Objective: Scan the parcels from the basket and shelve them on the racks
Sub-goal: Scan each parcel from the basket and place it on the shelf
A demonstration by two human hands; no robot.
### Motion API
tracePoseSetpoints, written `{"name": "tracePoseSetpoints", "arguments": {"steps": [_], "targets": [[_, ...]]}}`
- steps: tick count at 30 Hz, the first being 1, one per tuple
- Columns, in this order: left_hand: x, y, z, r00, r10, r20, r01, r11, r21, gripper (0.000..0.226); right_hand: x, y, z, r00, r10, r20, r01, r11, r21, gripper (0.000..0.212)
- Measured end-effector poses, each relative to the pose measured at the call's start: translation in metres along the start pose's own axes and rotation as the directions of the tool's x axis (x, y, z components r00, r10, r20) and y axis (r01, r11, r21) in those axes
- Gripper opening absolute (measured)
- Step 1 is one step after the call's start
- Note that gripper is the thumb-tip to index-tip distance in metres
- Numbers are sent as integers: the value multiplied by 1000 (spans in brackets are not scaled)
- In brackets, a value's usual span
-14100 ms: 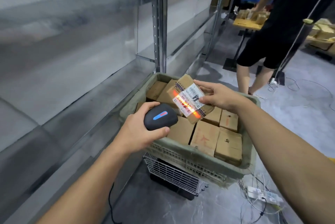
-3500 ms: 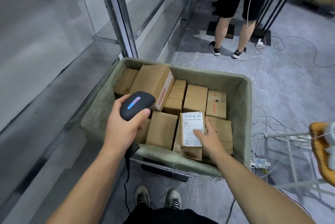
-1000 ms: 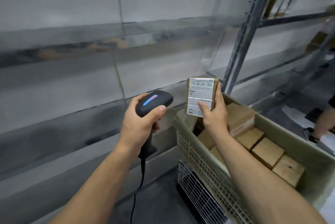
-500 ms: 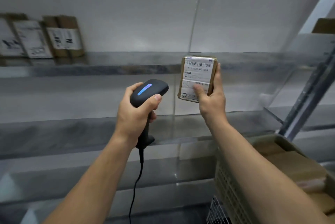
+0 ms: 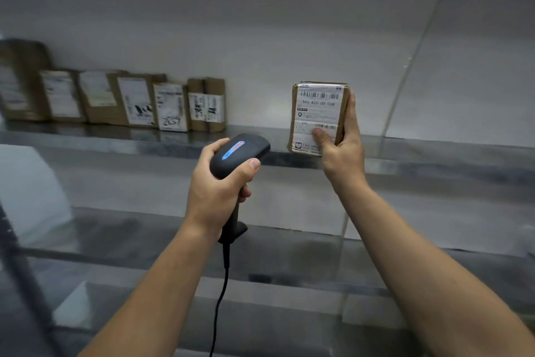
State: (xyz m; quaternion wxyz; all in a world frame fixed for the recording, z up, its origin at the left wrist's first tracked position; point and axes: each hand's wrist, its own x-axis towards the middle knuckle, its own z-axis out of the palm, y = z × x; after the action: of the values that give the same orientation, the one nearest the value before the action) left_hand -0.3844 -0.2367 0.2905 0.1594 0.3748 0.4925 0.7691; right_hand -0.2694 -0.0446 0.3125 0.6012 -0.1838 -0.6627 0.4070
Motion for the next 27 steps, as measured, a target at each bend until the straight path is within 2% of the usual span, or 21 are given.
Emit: {"name": "tracePoseSetpoints", "arguments": {"steps": [4, 8, 16, 20, 27], "targets": [[29, 3, -34, 998, 39, -45, -38, 999, 26, 56, 21, 3, 44, 999, 0, 54, 1, 1000, -21, 84], [56, -2, -69, 996, 56, -75, -52, 998, 47, 66, 40, 18, 86, 998, 1, 67, 9, 989, -149, 84], [107, -15, -111, 994, 45, -100, -43, 999, 20, 58, 63, 50, 150, 975, 21, 220, 53, 945, -322, 93], [126, -20, -124, 996, 43, -84, -42, 999, 5, 61, 78, 55, 166, 971, 55, 234, 31, 936, -351, 99], [145, -31, -134, 997, 43, -59, -43, 999, 0, 47, 99, 61, 183, 963, 168, 213, -63, 904, -424, 113]]}}
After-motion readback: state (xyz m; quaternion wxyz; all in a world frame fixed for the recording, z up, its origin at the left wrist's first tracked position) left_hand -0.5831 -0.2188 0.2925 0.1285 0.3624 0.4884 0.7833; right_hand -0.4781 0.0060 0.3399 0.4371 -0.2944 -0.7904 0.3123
